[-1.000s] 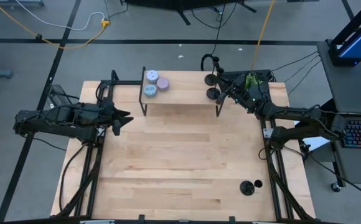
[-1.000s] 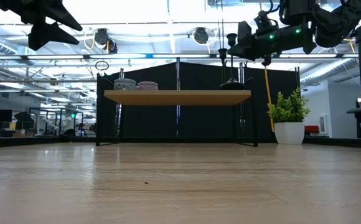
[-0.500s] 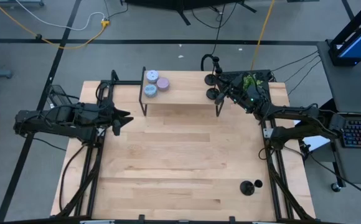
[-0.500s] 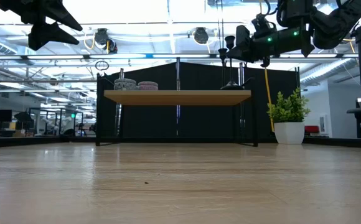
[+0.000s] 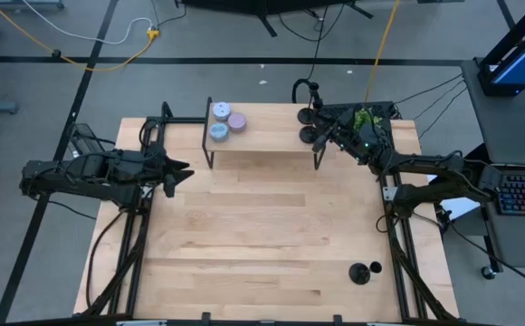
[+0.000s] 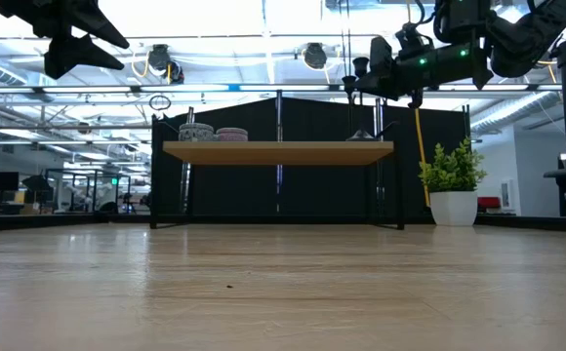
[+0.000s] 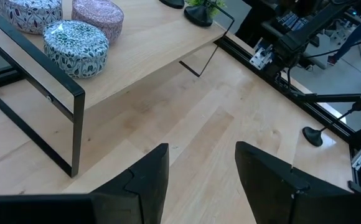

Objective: Pick & Place candle stick holders
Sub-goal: Put the left black candle holder on the shelf, then put the black candle holder on the shelf

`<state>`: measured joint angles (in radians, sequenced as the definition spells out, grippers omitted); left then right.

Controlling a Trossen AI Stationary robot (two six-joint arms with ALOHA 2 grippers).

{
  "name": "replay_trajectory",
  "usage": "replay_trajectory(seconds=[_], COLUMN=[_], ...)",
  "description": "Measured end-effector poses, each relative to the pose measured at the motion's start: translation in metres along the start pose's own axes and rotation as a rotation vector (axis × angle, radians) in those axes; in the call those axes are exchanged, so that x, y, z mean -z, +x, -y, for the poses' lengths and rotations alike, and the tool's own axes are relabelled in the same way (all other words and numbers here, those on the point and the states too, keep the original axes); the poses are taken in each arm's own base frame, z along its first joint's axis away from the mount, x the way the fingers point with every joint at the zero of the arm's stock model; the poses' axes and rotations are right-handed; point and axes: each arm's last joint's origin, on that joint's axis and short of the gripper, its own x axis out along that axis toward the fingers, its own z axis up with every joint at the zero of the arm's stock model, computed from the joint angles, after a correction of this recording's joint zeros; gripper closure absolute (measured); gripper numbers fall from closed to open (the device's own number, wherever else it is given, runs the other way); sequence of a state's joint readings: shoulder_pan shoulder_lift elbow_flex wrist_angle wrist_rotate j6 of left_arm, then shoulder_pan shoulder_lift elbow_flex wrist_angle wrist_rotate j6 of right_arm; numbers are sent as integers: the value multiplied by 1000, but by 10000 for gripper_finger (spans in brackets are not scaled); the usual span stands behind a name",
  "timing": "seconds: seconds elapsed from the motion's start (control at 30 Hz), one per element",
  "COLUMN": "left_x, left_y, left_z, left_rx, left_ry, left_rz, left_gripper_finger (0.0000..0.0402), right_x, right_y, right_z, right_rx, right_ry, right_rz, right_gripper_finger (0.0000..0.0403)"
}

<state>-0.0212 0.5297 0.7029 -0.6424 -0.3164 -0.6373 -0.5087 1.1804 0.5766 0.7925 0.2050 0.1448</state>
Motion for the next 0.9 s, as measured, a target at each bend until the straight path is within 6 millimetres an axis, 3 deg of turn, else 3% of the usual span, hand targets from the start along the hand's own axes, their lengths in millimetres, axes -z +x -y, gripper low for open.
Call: replay_trajectory(seconds=[0.4, 0.73, 0.9], left_x=[0, 1, 1], left_y=[0, 0, 0], left_z=[0, 0, 0], left_rx=[1, 2, 20], left_ry=[7, 21, 37], left_rz=[-1, -9, -21], left_gripper_finger=[213, 213, 213], right_x=[0, -3, -10], right_y=[0, -3, -12], right_z=[-1, -1, -2], right_rx=[-48, -49, -52], right_ry=[26, 1, -4], right_rz=[-11, -6, -36], right_gripper_finger=[315, 241, 226])
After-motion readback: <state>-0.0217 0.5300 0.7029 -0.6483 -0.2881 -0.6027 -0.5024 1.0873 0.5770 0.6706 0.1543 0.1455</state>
